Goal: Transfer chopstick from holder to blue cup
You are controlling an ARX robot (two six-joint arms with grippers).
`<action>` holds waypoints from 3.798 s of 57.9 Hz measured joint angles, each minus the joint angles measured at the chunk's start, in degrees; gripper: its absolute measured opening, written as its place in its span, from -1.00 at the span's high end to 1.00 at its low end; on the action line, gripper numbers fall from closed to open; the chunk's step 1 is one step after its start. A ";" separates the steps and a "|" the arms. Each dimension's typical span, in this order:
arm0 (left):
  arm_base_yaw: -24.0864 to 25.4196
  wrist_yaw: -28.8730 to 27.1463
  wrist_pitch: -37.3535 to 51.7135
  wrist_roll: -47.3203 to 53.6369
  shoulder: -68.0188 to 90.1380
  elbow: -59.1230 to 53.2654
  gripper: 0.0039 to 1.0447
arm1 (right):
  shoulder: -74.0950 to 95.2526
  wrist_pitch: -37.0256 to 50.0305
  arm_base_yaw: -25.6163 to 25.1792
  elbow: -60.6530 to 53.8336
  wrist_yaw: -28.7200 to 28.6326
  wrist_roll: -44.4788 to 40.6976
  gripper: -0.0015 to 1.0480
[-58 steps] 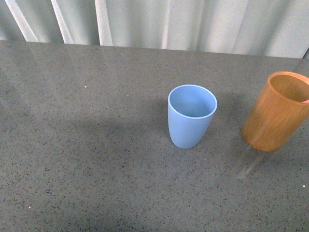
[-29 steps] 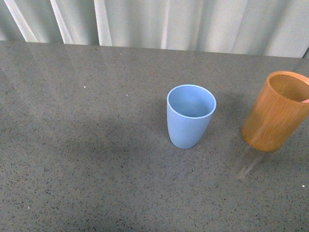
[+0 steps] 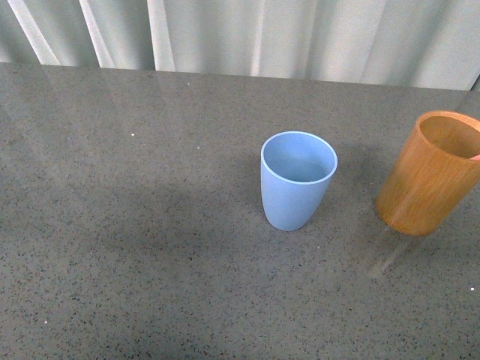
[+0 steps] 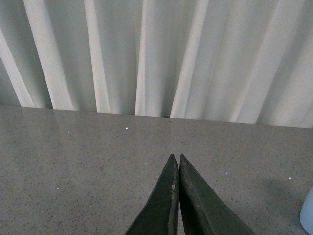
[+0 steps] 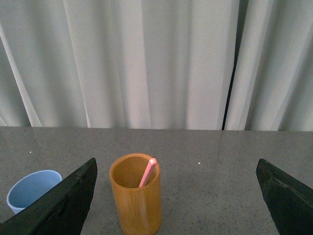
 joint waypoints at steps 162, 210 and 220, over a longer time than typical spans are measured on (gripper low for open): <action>0.00 0.02 -18.69 0.09 -18.34 0.02 -0.87 | 68.19 23.74 -2.95 27.43 -20.79 -4.92 0.96; 0.00 0.02 -18.69 0.09 -18.34 0.02 -0.87 | 69.20 3.41 15.28 39.98 -13.55 9.68 0.96; 0.00 0.02 -18.69 0.09 -18.34 0.02 -0.87 | 73.33 5.90 16.31 38.99 -13.33 9.68 0.96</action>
